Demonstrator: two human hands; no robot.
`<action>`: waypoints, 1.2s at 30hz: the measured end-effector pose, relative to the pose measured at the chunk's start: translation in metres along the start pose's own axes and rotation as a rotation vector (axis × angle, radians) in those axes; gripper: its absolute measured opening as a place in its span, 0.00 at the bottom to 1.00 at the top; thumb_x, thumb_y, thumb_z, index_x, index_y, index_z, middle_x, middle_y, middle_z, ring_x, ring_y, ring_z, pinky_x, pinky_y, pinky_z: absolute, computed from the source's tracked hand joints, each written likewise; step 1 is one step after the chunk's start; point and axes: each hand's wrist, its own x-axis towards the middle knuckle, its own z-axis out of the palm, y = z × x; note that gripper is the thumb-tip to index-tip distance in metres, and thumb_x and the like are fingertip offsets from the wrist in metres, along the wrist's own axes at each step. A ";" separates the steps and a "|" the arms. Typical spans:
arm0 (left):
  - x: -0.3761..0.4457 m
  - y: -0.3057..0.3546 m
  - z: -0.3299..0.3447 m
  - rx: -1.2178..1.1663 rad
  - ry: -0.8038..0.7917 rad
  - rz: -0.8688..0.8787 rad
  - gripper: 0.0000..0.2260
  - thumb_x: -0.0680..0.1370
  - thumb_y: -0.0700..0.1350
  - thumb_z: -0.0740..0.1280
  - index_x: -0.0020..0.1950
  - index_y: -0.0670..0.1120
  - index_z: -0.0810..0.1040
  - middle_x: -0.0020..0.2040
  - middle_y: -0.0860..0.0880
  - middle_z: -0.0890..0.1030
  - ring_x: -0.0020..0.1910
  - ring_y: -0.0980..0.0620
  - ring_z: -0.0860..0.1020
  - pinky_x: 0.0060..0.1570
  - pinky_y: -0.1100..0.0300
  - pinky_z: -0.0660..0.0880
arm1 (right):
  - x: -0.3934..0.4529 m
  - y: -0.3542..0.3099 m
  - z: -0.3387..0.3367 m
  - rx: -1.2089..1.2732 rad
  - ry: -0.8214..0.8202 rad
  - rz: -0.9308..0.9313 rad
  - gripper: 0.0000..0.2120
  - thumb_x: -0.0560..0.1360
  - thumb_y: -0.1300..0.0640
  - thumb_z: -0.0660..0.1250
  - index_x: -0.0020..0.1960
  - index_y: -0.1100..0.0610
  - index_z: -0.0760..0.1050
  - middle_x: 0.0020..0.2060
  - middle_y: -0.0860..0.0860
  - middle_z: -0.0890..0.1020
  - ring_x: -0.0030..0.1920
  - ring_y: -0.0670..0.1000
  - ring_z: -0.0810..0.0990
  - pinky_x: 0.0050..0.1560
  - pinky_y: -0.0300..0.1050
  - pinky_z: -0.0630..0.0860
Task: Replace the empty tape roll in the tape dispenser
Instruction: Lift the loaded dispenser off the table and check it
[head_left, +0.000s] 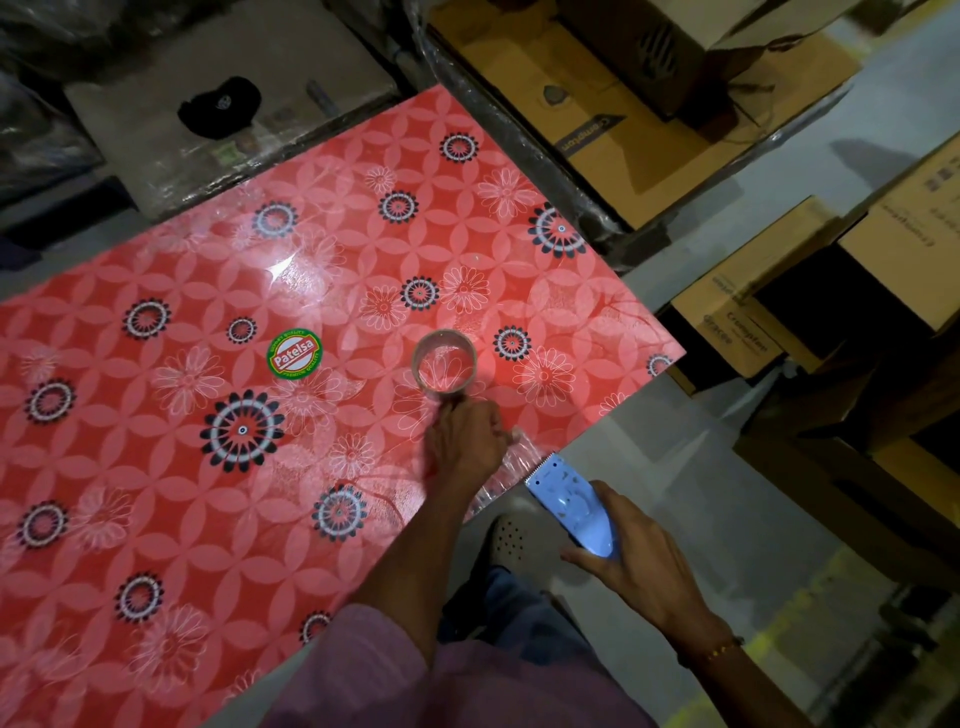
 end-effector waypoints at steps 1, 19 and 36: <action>0.000 0.001 -0.001 -0.002 0.002 -0.005 0.19 0.70 0.54 0.76 0.30 0.53 0.67 0.37 0.53 0.79 0.43 0.50 0.78 0.49 0.49 0.79 | -0.002 0.001 0.001 0.005 0.006 0.002 0.41 0.65 0.25 0.66 0.71 0.45 0.66 0.60 0.44 0.81 0.56 0.51 0.82 0.50 0.51 0.81; -0.014 -0.006 0.005 0.199 0.098 0.180 0.12 0.76 0.56 0.68 0.52 0.50 0.74 0.58 0.48 0.77 0.59 0.47 0.73 0.59 0.47 0.74 | 0.002 0.013 0.014 -0.023 -0.088 0.069 0.39 0.68 0.35 0.73 0.73 0.43 0.60 0.63 0.46 0.80 0.59 0.54 0.81 0.48 0.48 0.78; -0.022 -0.019 0.040 0.380 0.192 0.252 0.37 0.77 0.71 0.47 0.81 0.53 0.48 0.82 0.42 0.45 0.81 0.42 0.42 0.77 0.41 0.42 | 0.003 0.012 0.016 0.074 -0.055 0.076 0.33 0.69 0.34 0.72 0.69 0.41 0.64 0.59 0.41 0.80 0.56 0.49 0.82 0.49 0.47 0.78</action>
